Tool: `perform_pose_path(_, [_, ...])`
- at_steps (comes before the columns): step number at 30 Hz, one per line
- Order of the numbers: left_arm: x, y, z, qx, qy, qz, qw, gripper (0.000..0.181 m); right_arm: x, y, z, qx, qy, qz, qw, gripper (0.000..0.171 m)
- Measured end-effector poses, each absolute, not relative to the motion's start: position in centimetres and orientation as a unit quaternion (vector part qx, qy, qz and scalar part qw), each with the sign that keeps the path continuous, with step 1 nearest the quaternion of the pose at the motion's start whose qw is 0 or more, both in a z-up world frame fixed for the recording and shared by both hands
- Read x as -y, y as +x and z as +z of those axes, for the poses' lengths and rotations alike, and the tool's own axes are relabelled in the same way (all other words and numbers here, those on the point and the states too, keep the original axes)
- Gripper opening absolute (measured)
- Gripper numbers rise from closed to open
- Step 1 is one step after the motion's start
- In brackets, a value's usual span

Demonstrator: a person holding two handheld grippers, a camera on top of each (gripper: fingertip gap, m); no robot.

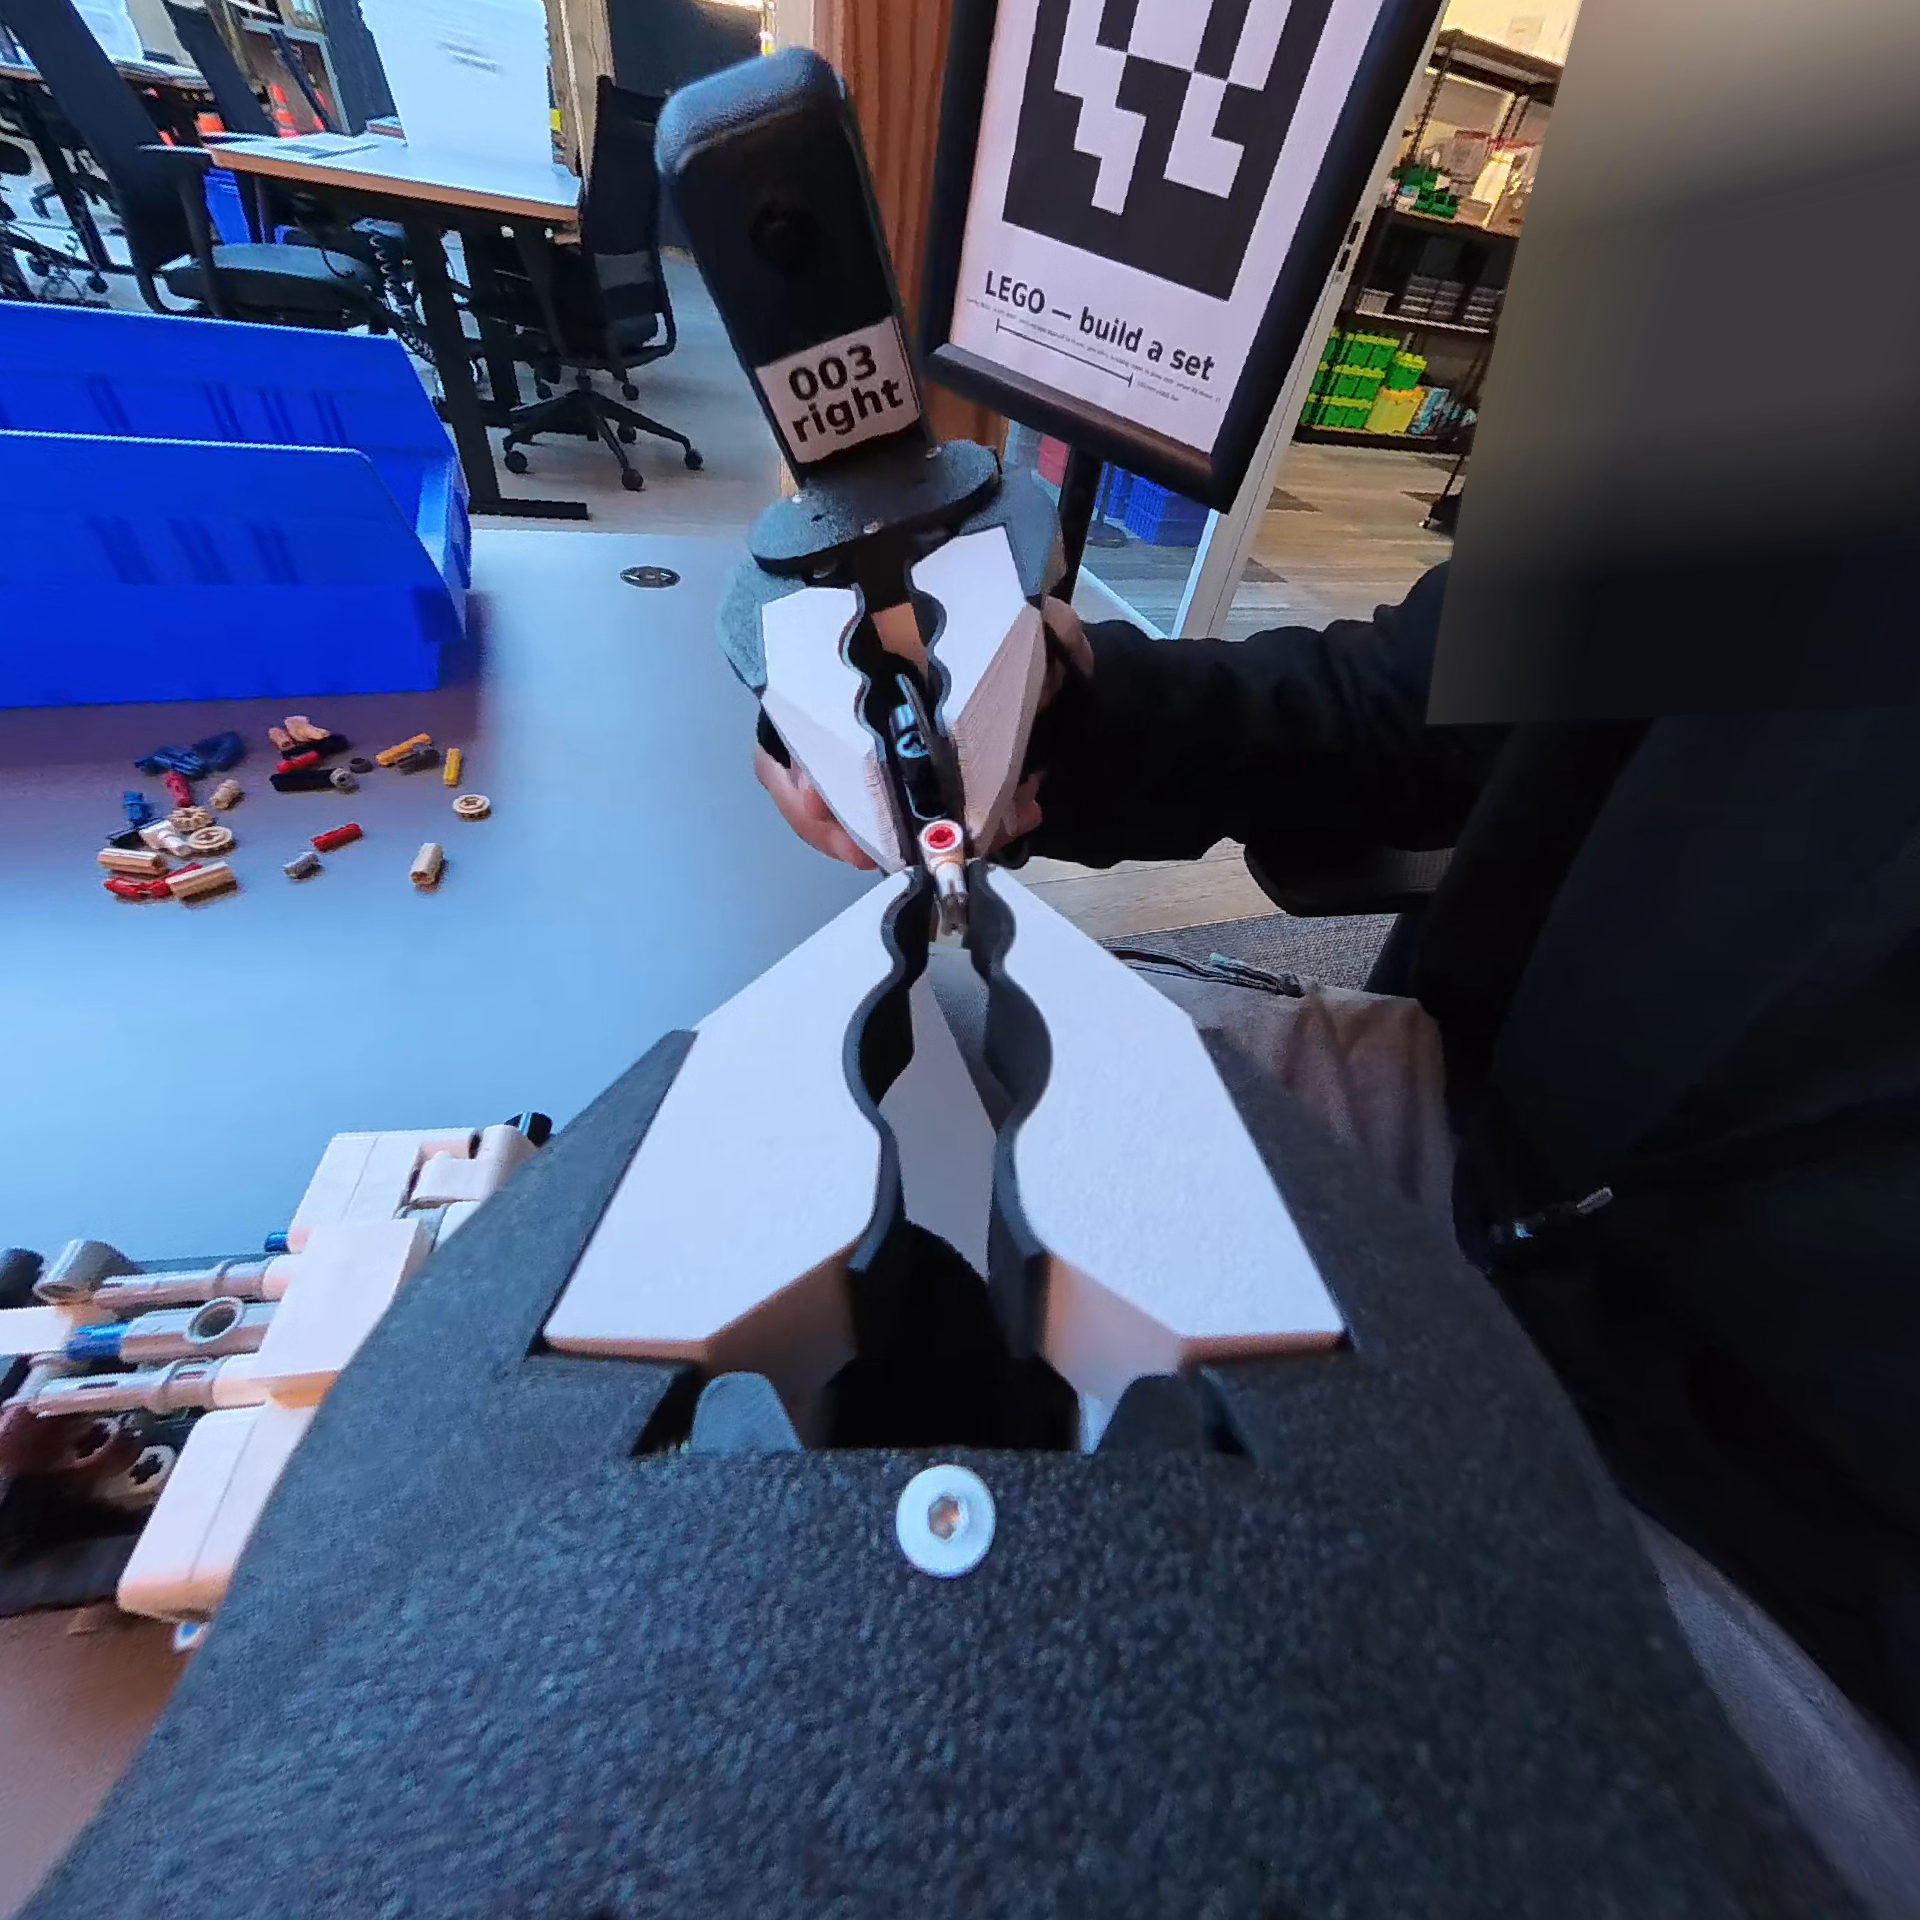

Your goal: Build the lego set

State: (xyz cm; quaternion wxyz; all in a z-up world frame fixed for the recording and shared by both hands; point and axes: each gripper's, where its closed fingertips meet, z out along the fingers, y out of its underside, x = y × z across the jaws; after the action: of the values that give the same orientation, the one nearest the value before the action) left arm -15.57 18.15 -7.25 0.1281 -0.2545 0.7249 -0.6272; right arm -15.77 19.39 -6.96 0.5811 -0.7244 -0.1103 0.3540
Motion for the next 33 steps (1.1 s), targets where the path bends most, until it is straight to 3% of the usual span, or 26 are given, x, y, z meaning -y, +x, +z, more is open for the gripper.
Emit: perform_pose_path(33, [-18.6,-15.1,-7.1,-0.709,-0.269,-0.640,0.126,0.003,-19.7,-15.3,-6.8,0.083,-0.711,0.380,0.586,0.006])
